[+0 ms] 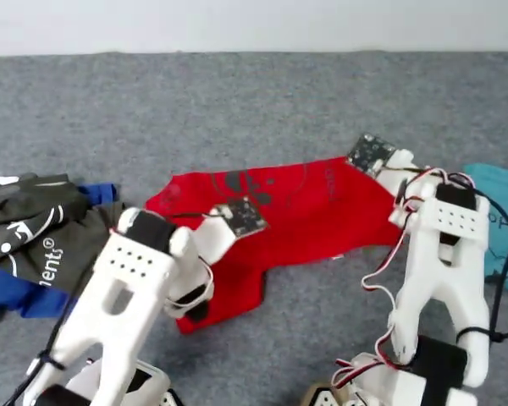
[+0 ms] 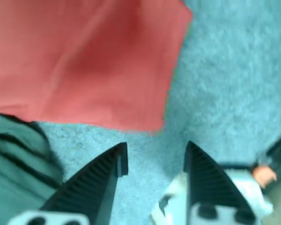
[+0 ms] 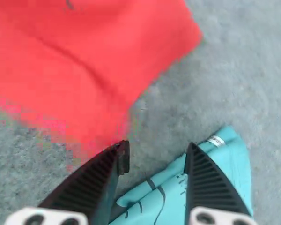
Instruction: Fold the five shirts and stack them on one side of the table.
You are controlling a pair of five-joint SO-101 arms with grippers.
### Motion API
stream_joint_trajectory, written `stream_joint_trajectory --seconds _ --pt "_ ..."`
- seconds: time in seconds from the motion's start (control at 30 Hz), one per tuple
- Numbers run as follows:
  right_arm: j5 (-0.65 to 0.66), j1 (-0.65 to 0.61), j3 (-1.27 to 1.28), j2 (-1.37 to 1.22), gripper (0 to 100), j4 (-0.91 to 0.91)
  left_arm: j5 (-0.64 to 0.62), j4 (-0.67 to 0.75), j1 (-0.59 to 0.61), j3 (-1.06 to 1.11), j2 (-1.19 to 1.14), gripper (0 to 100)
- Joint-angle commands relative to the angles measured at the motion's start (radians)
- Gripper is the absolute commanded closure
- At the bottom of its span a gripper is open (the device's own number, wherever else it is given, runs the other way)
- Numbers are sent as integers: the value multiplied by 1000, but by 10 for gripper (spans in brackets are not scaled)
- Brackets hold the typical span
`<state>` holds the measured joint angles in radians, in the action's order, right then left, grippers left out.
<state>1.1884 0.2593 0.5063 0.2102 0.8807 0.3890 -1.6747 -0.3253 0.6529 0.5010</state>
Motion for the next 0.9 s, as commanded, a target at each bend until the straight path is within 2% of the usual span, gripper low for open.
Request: stream_joint_trajectory --seconds 0.0,0.17,0.33,0.43,0.63,0.87 --pt "-64 7 -17 84 795 -15 -71 83 63 -87 58 800" --pt "-247 1 -106 71 854 21 -190 259 226 -163 31 815" --pt "-365 -110 -290 -65 956 156 -212 402 298 -216 -124 930" --pt "-416 -154 -396 -196 990 180 -212 411 287 -309 -269 983" --pt "-486 -176 -575 -453 989 171 -216 408 279 -541 -571 986" --pt "-503 -176 -821 -723 989 171 -212 407 287 -754 -908 986"
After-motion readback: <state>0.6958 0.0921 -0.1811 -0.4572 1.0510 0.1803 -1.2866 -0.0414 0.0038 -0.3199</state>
